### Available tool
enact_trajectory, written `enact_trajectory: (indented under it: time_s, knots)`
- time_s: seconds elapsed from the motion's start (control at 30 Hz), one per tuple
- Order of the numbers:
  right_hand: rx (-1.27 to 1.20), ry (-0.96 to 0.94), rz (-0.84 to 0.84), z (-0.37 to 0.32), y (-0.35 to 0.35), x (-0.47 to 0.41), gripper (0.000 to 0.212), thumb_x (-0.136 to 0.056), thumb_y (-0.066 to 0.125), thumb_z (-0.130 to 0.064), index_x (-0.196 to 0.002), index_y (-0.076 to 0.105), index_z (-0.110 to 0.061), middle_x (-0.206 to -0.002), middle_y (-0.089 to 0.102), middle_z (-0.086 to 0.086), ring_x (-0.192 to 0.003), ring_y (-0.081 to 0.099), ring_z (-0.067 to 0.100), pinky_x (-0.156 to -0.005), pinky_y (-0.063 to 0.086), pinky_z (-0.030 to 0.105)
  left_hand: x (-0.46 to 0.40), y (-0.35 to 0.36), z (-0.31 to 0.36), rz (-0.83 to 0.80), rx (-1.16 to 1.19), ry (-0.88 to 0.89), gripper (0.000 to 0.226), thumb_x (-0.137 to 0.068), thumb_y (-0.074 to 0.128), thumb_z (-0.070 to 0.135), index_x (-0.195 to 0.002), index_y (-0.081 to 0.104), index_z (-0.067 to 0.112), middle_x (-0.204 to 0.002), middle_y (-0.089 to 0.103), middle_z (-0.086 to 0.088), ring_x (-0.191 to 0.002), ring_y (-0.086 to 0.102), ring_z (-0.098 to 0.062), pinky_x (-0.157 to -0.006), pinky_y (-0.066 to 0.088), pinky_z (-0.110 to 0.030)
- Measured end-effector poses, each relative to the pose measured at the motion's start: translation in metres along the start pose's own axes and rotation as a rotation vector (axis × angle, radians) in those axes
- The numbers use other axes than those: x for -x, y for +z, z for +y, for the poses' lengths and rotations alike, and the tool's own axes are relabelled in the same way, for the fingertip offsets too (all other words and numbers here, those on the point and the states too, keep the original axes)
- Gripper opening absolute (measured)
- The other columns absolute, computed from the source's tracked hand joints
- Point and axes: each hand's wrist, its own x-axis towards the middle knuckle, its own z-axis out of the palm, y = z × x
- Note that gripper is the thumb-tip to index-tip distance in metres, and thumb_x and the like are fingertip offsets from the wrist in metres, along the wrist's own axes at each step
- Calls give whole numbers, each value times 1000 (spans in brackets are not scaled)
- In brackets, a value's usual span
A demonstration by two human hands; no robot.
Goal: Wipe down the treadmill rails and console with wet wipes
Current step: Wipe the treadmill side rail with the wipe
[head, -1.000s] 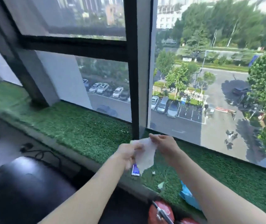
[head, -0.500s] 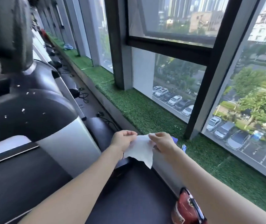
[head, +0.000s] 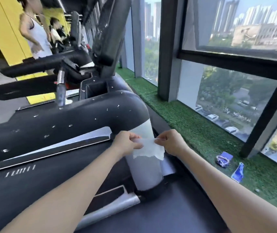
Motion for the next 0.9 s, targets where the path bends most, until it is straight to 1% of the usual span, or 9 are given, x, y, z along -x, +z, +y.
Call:
enact_trajectory:
  time_s: [0.13,0.23,0.33,0.47,0.53,0.6,0.73,0.8,0.9]
  knots:
    - [93,-38,-31,-43,45,5,20,-86,67,-20,-81,70,0,-72,54,4,-79,49,22,-61,34,26,20,-50,-38,31,-196,89,14,-87,67,25,-94,72,14,-85,62,4,-76,51,-10,-50,32,-12]
    - [297,-101,-169,-72,70,12,23,-86,66,-23,-107,69,-15,-120,52,6,-118,39,24,-94,30,26,35,-77,-57,-10,-208,96,18,-89,64,30,-95,71,15,-79,59,7,-70,50,-6,-52,33,-10]
    - [319,-221,-360,-99,86,17,54,-78,74,-22,-128,54,-25,-136,38,0,-125,32,23,-105,30,36,41,-95,-68,-101,-197,89,17,-91,62,34,-84,67,19,-64,47,8,-57,39,-5,-48,29,-15]
    - [230,-262,-373,-118,101,8,15,-80,73,-26,-82,61,-16,-83,57,1,-79,50,18,-69,38,29,42,-110,-74,-130,-148,91,17,-87,66,40,-80,67,25,-72,54,5,-62,44,-7,-51,33,-13]
    - [127,-264,-385,-119,102,-1,42,-80,73,-26,-56,40,-18,-59,37,-3,-58,34,15,-55,26,29,41,-115,-78,-108,-50,79,15,-87,66,38,-84,69,24,-79,61,6,-70,50,-7,-62,38,-13]
    - [50,-289,-403,-119,102,-12,53,-81,73,-28,-52,29,-19,-56,27,-5,-57,24,15,-54,21,29,37,-118,-82,-110,174,34,14,-94,57,27,-87,68,20,-84,65,1,-78,54,-14,-73,44,-25]
    - [-164,-296,-439,-123,100,-32,47,-84,70,-17,-55,32,-16,-52,26,-10,-53,24,10,-49,20,23,27,-123,-86,-137,620,-210,15,-100,44,11,-94,57,14,-73,64,2,-61,60,-9,-58,49,-22]
    - [-371,-251,-442,-120,98,-40,45,-87,66,-12,-55,34,-16,-51,30,-11,-48,28,7,-48,22,20,18,-120,-89,-127,614,-282,15,-98,50,28,-100,56,15,-72,58,6,-58,53,-6,-55,42,-17]
    - [-602,-178,-420,-109,94,-48,38,-90,61,-6,-56,49,-16,-51,47,-13,-48,43,4,-53,33,18,5,-105,-92,-187,691,-416,63,-85,37,70,-102,60,14,-90,61,1,-77,56,-10,-67,42,-21]
